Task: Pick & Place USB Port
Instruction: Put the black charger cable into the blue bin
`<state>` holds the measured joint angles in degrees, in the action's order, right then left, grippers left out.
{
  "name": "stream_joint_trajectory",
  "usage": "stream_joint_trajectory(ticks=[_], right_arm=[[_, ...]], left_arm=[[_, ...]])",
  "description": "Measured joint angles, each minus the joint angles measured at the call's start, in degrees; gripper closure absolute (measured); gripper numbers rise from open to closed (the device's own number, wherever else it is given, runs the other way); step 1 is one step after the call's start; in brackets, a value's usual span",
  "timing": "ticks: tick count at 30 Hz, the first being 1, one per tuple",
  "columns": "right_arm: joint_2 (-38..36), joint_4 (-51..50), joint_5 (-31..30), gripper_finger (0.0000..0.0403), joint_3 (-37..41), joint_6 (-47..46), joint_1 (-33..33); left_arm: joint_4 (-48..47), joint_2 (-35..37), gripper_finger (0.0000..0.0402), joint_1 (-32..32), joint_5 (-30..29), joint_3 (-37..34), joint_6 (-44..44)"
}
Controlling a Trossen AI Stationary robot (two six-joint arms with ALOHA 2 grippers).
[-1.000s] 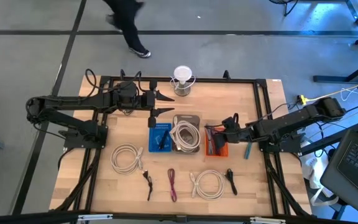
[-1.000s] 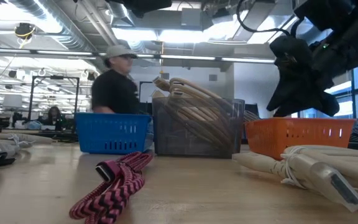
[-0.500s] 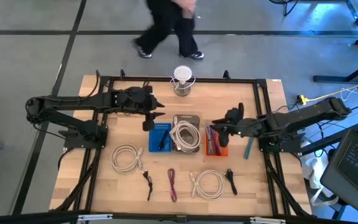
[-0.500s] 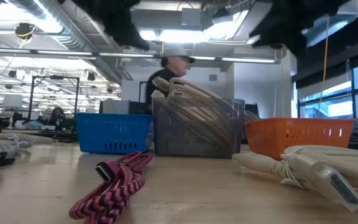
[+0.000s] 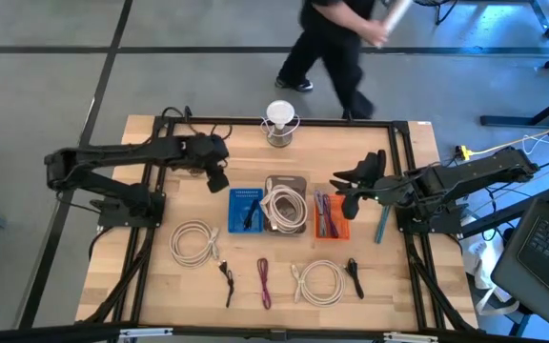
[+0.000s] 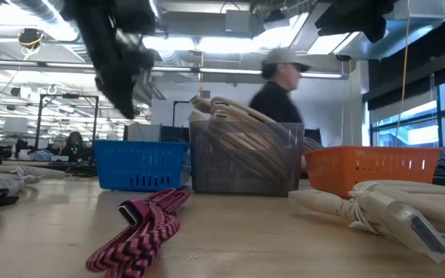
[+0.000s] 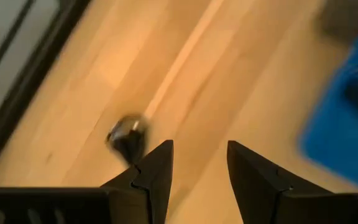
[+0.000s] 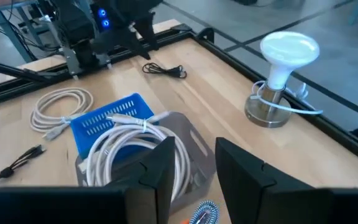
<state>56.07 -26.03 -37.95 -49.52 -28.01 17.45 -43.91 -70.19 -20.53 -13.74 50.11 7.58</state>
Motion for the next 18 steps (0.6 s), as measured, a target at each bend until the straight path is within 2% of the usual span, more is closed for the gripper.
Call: stream_joint_trajectory(ticks=[9, 18], right_arm=[[0.0, -0.1, 0.1, 0.0286, 0.0, 0.0, 0.0], [0.0, -0.1, 0.7, 0.0286, 0.0, 0.0, 0.0]], left_arm=[[-3.9, -11.6, 0.0258, -11.2, 0.3, 0.0, -4.5], [-3.8, -20.9, 0.0258, -16.4, -0.1, 0.0, -9.7]])
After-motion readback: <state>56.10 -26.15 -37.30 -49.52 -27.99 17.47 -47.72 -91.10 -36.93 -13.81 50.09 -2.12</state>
